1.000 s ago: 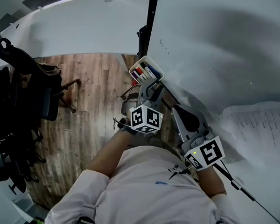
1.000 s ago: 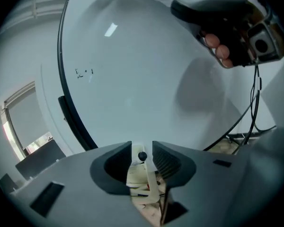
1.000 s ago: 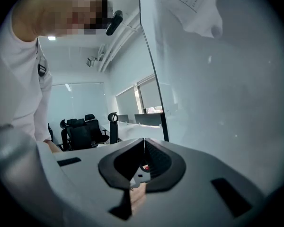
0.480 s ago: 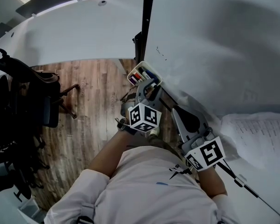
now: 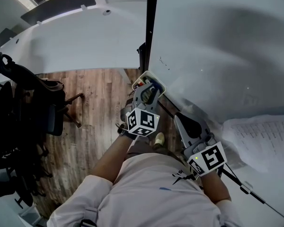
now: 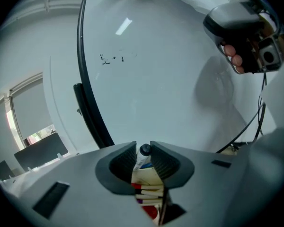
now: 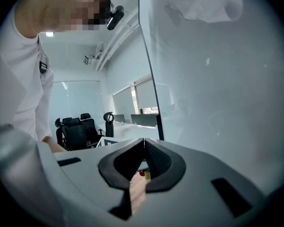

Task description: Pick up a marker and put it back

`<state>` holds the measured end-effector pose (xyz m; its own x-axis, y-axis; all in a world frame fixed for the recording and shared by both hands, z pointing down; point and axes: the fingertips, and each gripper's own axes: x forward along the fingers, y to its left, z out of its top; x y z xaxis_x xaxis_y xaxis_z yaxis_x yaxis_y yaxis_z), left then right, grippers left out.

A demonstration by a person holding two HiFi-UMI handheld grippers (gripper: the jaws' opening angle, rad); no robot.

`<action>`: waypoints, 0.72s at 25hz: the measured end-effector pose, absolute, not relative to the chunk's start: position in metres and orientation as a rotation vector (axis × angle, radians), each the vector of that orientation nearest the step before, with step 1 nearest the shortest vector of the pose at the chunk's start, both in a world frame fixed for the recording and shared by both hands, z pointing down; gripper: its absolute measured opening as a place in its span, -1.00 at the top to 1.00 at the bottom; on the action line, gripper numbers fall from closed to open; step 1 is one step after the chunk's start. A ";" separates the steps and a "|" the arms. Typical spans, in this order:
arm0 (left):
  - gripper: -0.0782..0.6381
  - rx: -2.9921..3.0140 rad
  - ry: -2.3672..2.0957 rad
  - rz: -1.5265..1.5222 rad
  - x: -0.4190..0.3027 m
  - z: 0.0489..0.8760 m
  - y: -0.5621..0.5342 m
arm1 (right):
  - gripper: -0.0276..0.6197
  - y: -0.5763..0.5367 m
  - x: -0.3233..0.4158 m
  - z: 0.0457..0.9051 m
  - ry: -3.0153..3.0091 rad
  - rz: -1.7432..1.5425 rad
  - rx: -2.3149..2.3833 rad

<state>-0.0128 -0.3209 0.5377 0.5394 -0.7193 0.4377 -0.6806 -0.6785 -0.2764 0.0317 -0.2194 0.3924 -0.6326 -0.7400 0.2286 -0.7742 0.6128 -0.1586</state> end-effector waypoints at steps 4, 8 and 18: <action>0.54 -2.675 1.273 -0.760 -0.022 0.531 -0.325 | 0.87 -0.220 0.033 0.396 -2.688 0.371 1.273; 0.54 -2.673 1.305 -0.697 -0.029 0.520 -0.328 | 0.87 -0.220 0.030 0.397 -2.697 0.372 1.258; 0.54 -2.744 1.458 -0.455 -0.046 0.473 -0.313 | 0.87 -0.212 0.025 0.399 -2.735 0.367 1.182</action>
